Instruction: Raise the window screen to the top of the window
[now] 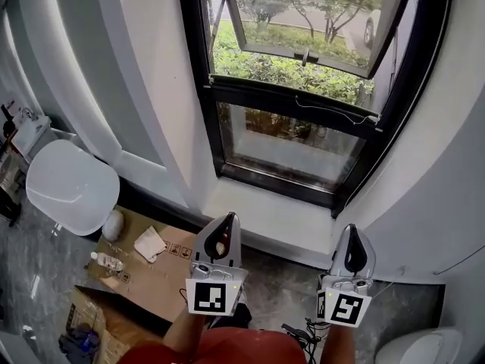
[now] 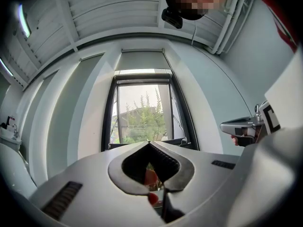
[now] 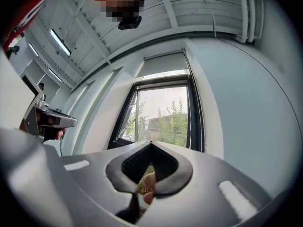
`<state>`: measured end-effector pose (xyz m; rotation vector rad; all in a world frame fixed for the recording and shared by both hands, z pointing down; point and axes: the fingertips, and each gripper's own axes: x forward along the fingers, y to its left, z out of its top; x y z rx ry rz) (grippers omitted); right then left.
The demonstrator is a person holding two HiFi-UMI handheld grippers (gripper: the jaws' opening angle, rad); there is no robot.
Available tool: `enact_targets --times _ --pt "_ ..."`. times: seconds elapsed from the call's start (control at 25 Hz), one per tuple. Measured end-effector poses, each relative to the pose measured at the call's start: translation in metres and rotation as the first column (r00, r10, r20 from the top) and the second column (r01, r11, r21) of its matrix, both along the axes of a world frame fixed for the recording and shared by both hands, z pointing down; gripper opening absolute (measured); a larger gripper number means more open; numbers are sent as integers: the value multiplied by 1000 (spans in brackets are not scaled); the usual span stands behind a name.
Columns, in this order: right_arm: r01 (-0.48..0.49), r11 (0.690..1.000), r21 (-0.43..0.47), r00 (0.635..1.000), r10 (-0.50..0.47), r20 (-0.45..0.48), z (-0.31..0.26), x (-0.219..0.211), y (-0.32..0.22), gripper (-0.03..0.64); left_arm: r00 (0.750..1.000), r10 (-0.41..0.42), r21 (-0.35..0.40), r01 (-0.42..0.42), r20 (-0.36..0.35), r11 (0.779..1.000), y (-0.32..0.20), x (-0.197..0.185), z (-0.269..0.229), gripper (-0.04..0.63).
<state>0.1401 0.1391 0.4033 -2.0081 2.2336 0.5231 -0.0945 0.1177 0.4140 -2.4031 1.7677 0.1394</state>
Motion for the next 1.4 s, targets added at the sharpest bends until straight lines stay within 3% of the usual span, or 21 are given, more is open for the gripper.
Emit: enact_targets --times 0.56,0.84,1.12,1.4 --pt "-38 999 -21 999 38 -19 3 -46 -108 9 998 50 -28 -51 -36 998 -115 -44 9 5" --pt "-55 997 -47 996 51 -67 7 -69 -137 9 995 79 -45 -82 -56 996 -150 -58 17 5" --pt "-81 995 -59 994 76 -74 10 -61 -155 9 992 116 -53 -119 -56 991 -174 -46 21 5" --pt "-81 996 -45 995 78 -58 10 -42 -186 9 994 104 -48 -105 -10 993 -206 -33 11 5"
